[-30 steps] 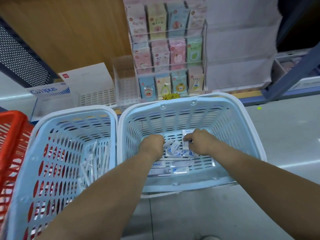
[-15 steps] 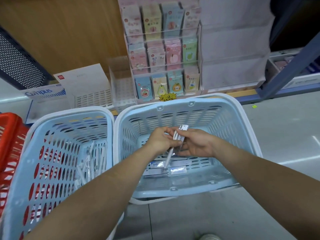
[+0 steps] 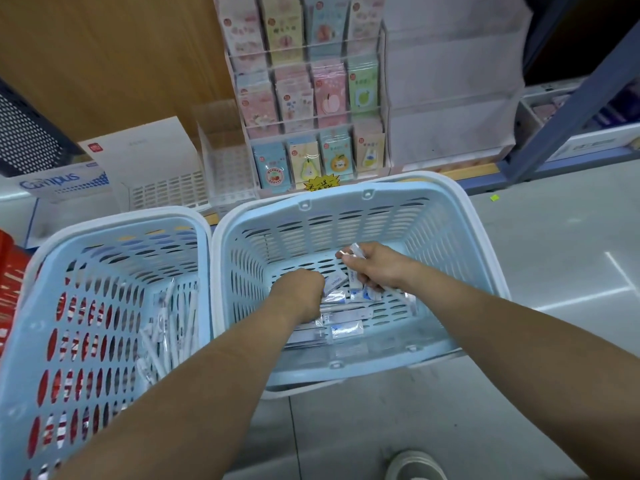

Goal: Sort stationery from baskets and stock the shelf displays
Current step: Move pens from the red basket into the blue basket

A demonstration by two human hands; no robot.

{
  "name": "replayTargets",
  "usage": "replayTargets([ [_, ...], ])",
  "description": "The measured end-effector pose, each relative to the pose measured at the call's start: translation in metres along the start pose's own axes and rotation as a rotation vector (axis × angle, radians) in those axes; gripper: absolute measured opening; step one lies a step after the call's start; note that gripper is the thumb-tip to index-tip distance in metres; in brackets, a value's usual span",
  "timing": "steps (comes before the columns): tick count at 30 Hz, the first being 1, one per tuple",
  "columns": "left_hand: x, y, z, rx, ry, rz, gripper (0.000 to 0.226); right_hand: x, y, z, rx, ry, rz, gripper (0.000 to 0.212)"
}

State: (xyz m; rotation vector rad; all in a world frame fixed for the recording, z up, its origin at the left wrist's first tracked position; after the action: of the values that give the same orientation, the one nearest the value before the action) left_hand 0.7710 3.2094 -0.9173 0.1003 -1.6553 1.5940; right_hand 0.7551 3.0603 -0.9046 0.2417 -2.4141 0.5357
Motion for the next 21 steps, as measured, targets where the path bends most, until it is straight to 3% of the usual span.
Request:
replayTargets([
  [4,0.003,0.0,0.005,-0.157,0.035,-0.026,0.018,-0.005,0.005,-0.001,0.278,-0.027,-0.097,0.016],
  [10,0.001,0.002,0.001,-0.157,0.037,-0.074,0.025,-0.006,0.017,0.007,0.706,0.002,-0.16,0.027],
  [14,-0.006,0.005,-0.008,-0.119,0.027,-0.118,0.027,-0.011,0.015,0.008,0.665,0.038,-0.171,0.03],
  [17,-0.005,0.008,-0.007,-0.075,0.033,-0.126,0.03,-0.012,0.013,0.008,0.576,0.026,-0.167,0.016],
  [21,-0.005,0.006,-0.006,-0.075,0.06,-0.136,0.02,-0.013,0.014,0.009,0.524,0.002,-0.163,0.024],
])
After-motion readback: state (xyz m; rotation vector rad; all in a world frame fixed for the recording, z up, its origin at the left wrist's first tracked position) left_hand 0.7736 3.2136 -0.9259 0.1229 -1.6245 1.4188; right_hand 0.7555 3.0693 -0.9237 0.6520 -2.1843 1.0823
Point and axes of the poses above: each hand's wrist, its own x-axis away from the middle knuckle, its own y-axis out of the palm, z = x × y, the point moved 5 cm from there along -x, towards the middle knuckle, and after that the axes turned 2 degrees about y, right-handed, at the moved point
